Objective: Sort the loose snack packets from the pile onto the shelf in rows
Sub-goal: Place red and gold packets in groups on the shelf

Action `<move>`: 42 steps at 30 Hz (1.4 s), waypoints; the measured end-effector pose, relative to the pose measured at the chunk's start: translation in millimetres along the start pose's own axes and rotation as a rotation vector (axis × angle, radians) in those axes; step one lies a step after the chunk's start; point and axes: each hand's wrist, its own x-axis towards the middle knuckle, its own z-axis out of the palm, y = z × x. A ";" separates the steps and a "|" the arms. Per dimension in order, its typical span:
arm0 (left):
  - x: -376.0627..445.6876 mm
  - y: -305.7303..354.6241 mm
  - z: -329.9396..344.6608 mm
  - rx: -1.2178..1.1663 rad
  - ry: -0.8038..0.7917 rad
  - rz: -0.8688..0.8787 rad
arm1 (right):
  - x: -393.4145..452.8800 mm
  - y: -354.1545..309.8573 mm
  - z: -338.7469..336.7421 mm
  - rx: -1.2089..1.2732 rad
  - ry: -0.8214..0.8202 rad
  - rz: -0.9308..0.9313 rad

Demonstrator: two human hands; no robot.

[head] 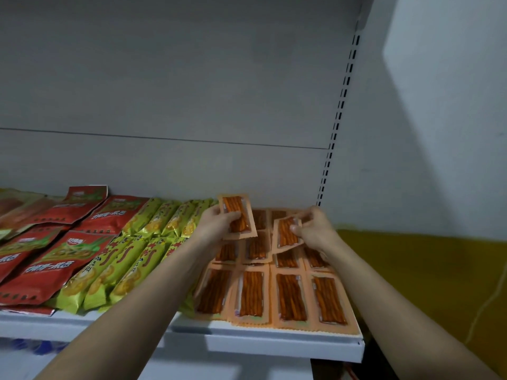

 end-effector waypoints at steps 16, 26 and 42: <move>-11.5 -17.2 33.7 0.071 -0.023 -0.022 | -28.8 -6.6 1.4 0.026 -0.108 -0.184; -14.5 -29.3 57.9 1.096 -0.161 0.392 | -3.8 19.3 -51.0 0.033 0.037 0.055; -12.0 -53.7 57.5 1.445 -0.302 0.332 | -18.8 46.9 -54.1 -0.423 -0.055 0.069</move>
